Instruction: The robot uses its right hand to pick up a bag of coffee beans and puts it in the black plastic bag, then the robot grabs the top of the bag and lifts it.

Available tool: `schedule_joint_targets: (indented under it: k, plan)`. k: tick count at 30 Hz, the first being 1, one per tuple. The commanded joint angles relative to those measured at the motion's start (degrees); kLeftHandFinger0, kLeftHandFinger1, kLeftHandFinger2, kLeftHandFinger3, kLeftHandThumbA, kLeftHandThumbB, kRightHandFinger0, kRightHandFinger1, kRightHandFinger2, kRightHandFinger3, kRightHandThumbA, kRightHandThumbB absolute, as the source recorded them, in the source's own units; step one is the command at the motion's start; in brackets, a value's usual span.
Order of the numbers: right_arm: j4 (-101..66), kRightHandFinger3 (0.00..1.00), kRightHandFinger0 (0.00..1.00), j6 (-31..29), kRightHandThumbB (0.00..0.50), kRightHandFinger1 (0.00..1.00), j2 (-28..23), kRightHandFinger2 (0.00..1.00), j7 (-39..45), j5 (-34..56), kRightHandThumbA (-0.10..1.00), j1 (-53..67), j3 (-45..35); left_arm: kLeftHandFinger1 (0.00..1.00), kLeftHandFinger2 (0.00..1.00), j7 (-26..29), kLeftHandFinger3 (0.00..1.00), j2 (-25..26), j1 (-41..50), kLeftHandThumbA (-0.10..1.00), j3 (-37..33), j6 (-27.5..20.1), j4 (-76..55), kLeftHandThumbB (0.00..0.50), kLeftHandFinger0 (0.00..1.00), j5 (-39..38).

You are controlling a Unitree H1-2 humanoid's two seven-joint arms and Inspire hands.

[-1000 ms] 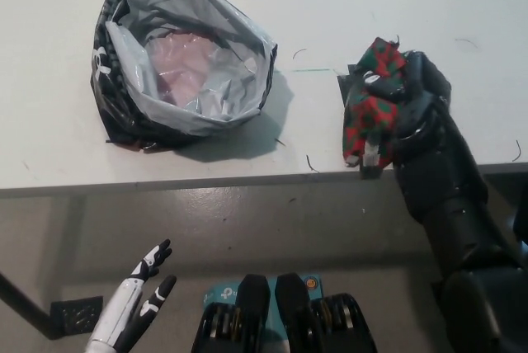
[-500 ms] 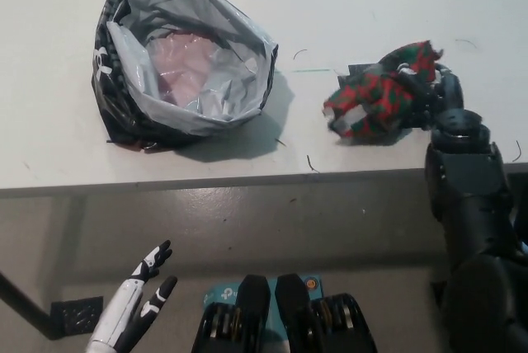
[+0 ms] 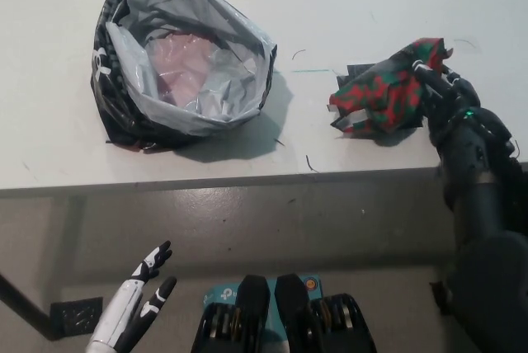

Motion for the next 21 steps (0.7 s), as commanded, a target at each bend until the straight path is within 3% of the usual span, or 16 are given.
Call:
schedule_joint_targets:
  k: [1,8,11,21]
  plan:
    - [6.8,1.0,0.0,-0.6,0.032,0.24,2.9,0.69,8.9,36.3,-0.1,-4.1,-20.1,1.0,1.0,0.9,1.0,0.3,0.0,0.98,1.0,-2.0,-0.6,0.156,1.0,-0.6]
    - [2.8,1.0,0.0,2.6,0.049,0.24,3.9,0.73,9.9,37.2,-0.1,-5.7,-20.8,1.0,1.0,1.1,1.0,0.4,0.1,0.98,1.0,-3.0,-0.2,0.142,1.0,-0.6]
    - [0.0,1.0,0.0,4.1,0.023,0.25,4.7,0.73,10.6,38.3,-0.1,-6.5,-20.5,1.0,1.0,0.9,1.0,0.4,0.1,0.98,0.9,-2.5,-0.5,0.15,1.0,-0.6]
    - [-13.3,1.0,0.0,10.4,0.023,0.27,9.8,0.77,8.3,44.9,-0.1,-10.0,-18.5,1.0,1.0,1.4,1.0,0.2,0.0,0.97,0.8,-3.5,0.4,0.127,1.0,-0.3]
